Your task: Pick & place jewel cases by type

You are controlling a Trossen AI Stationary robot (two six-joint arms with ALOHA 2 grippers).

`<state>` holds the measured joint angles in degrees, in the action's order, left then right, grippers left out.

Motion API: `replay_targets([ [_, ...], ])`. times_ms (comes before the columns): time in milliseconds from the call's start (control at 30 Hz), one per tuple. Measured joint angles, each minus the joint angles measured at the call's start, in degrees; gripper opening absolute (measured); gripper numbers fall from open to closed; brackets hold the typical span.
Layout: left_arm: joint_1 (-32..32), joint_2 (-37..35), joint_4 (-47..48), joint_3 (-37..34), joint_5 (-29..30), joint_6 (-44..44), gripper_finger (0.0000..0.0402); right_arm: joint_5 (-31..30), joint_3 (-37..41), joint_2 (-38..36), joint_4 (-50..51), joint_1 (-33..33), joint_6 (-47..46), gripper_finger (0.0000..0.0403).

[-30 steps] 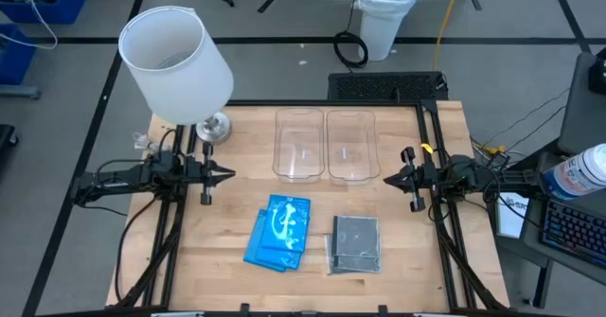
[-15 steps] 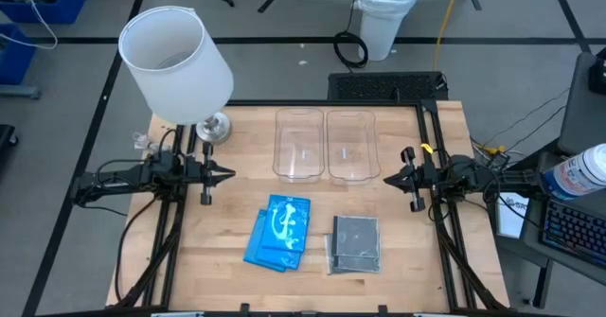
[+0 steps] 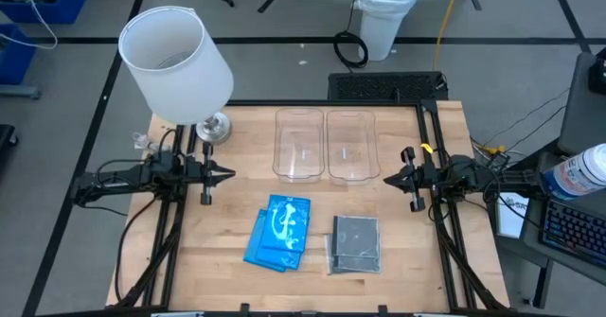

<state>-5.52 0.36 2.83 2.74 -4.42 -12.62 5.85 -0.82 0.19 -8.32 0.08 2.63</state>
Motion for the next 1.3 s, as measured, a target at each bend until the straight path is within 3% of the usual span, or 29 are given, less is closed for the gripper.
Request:
replay_targets([
  [1067,0.0,0.0,0.0,0.0,0.0,1.9,0.0033,0.0,0.0,0.0,-1.2,0.0,-0.1,0.0],
  [1300,0.0,0.0,-0.1,0.0,0.0,7.1,0.0033,0.2,0.0,0.0,-1.3,0.0,-13.5,0.0],
])
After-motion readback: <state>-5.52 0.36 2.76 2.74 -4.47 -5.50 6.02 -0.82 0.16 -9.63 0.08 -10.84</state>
